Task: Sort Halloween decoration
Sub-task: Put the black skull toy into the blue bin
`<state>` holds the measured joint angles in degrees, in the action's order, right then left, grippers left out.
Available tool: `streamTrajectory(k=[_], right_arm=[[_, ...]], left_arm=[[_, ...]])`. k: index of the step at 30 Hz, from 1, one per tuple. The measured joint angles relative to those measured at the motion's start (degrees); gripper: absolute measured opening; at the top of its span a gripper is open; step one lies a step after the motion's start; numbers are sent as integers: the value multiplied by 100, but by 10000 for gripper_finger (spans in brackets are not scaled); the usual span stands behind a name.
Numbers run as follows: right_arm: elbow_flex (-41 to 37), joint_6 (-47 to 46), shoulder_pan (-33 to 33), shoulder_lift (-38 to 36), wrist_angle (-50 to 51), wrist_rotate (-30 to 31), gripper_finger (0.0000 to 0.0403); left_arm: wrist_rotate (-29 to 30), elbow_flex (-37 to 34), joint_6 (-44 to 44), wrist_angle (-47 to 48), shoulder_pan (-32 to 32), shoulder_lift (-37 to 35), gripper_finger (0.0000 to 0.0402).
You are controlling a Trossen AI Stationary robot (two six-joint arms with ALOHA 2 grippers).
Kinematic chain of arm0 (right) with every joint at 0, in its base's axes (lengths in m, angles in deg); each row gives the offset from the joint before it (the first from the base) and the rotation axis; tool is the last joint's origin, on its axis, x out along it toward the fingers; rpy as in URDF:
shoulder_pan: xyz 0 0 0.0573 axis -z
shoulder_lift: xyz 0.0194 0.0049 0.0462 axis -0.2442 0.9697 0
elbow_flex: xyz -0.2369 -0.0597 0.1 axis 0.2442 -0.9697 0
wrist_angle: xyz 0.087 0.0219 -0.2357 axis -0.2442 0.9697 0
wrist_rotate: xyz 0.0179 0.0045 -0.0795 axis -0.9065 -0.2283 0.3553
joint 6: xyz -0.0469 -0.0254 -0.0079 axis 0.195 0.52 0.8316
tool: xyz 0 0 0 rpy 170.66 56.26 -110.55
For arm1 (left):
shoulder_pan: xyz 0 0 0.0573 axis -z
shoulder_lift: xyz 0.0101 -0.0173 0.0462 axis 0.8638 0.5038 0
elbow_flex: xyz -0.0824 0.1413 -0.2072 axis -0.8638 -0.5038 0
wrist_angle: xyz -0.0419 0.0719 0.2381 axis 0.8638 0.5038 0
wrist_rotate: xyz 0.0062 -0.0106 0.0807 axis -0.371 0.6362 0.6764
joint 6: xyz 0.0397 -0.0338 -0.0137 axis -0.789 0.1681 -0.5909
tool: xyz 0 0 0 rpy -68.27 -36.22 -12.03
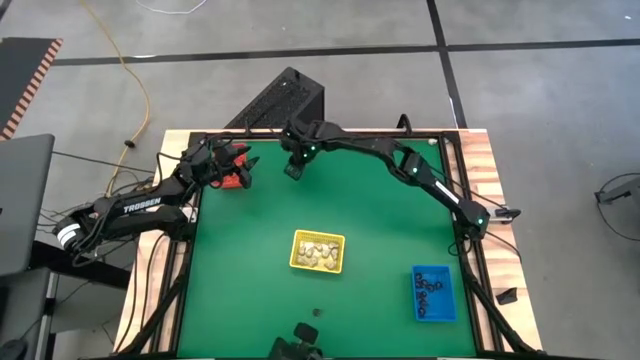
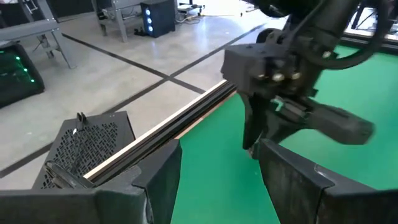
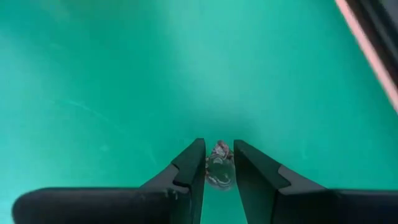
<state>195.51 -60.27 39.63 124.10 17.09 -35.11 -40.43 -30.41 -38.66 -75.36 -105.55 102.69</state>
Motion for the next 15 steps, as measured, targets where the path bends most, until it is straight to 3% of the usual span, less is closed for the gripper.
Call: streamTrajectory(k=[5,15], right_arm=[[12,128,-193,-31,-320,-219,111],[12,24,-931,-108,44,-437,111]], left_arm=[[24,0,-4,0,-13,0,204],[39,0,-25,2,-17,0,204]])
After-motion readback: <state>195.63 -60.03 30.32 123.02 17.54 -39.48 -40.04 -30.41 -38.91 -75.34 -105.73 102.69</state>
